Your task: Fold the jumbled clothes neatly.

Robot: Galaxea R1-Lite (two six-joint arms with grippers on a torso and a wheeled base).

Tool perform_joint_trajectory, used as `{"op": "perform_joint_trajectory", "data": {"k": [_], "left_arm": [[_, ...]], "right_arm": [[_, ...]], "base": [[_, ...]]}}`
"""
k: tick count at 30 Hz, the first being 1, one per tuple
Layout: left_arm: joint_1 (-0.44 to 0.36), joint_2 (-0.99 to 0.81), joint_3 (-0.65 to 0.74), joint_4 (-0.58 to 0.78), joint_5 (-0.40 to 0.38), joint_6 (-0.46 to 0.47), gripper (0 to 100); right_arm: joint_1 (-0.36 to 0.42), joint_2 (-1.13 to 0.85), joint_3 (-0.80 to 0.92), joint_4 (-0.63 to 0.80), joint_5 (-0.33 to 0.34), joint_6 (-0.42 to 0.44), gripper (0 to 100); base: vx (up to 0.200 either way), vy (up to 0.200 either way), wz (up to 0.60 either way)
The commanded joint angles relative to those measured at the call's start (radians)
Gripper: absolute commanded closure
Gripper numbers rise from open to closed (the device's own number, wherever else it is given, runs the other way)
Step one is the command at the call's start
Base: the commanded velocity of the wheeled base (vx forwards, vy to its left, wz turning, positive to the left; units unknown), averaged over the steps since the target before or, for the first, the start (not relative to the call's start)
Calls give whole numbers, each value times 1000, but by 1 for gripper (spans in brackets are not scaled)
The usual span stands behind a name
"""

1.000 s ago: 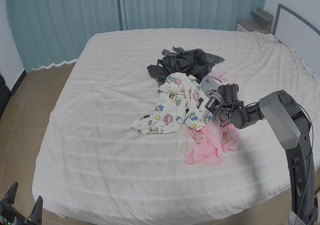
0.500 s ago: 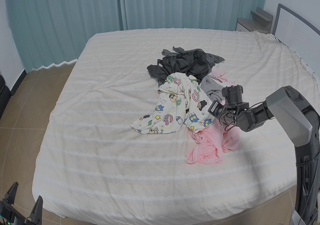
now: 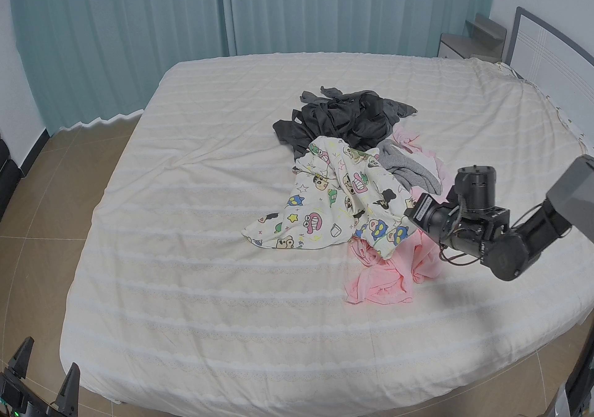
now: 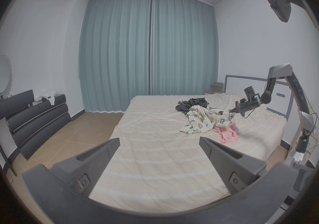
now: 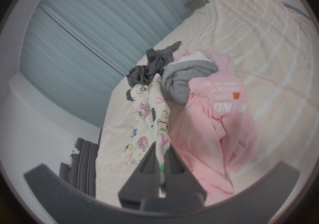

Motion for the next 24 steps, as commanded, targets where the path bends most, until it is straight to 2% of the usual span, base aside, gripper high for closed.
{"op": "perform_joint_trajectory", "data": {"k": [1, 6, 12, 13, 15, 16, 17, 18, 19, 20, 23, 24], "left_arm": [[0, -18, 16, 0, -1, 10, 0], [0, -18, 16, -3, -38, 88, 0], [0, -18, 15, -15, -52, 90, 0], [-1, -18, -33, -51, -55, 50, 0], [-8, 77, -286, -152, -64, -113, 0], [-6, 115, -337, -156, -69, -144, 0], [-4, 230, -438, -149, -112, -151, 0], [-9, 273, -458, -147, -176, -105, 0], [-9, 273, -458, -147, -176, -105, 0], [-14, 330, -446, -132, -331, -13, 0], [-14, 445, -412, -41, -551, 34, 0], [-15, 468, -409, -29, -578, 39, 0]], "right_arm": [[42, -310, 162, -58, 72, -9, 100], [82, -427, 151, -46, 78, -17, 100], [148, -520, 93, 22, 113, -38, 100], [158, -526, 68, 40, 115, -43, 100], [174, -534, 10, 83, 115, -52, 100], [179, -534, -5, 94, 115, -54, 100], [196, -536, -62, 134, 116, -54, 100], [207, -536, -93, 158, 116, -54, 100], [207, -536, -93, 158, 116, -54, 100], [220, -528, -143, 191, 118, -54, 100], [245, -506, -199, 215, 122, -55, 100], [253, -503, -205, 217, 122, -55, 100]], "base": [[0, 0, 0], [0, 0, 0], [0, 0, 0], [0, 0, 0], [0, 0, 0], [0, 0, 0], [0, 0, 0], [0, 0, 0], [0, 0, 0], [0, 0, 0], [0, 0, 0], [0, 0, 0]]}}
